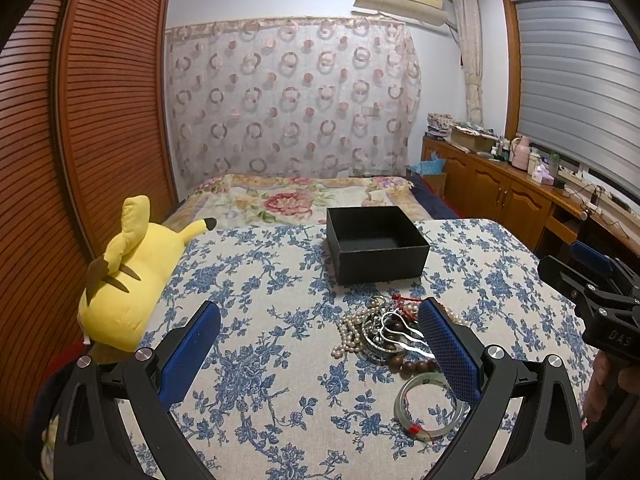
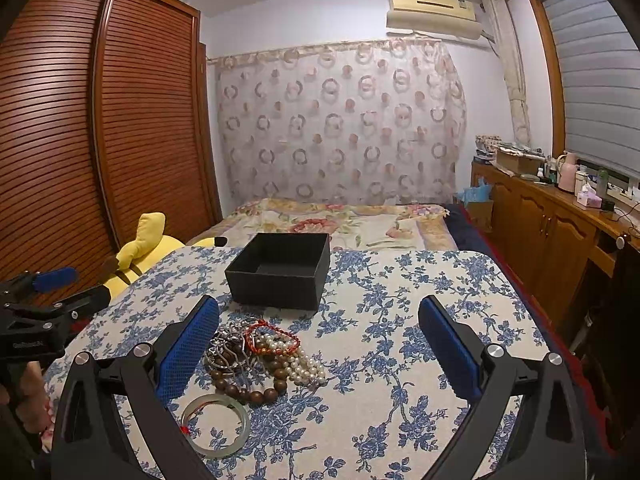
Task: Organize jewelry
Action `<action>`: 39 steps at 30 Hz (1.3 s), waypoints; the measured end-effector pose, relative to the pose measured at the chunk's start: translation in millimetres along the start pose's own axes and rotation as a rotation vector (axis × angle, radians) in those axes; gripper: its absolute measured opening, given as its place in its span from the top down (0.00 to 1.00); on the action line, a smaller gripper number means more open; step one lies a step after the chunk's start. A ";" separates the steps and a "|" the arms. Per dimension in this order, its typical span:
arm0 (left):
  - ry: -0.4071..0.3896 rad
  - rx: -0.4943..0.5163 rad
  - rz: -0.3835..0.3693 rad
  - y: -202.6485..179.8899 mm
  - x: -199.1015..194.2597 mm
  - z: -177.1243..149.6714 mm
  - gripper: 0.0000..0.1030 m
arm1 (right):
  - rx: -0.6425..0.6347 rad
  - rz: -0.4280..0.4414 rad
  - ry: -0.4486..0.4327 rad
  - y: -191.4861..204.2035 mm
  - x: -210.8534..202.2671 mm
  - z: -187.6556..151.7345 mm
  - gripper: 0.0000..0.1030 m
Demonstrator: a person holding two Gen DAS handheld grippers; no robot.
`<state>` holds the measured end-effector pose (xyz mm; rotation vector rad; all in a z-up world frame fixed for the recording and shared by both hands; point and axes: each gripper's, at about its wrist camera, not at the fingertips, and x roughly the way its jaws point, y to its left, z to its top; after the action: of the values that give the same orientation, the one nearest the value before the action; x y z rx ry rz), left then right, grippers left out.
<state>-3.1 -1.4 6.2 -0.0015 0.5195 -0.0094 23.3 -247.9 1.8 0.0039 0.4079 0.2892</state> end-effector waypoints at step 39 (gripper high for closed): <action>-0.007 -0.002 -0.001 -1.2 -1.9 0.2 0.07 | -0.003 -0.001 -0.004 -2.6 -5.4 -1.6 0.02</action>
<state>-4.6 -2.5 7.3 -0.0033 0.5125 -0.0099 18.6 -252.1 2.3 0.0011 0.4034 0.2891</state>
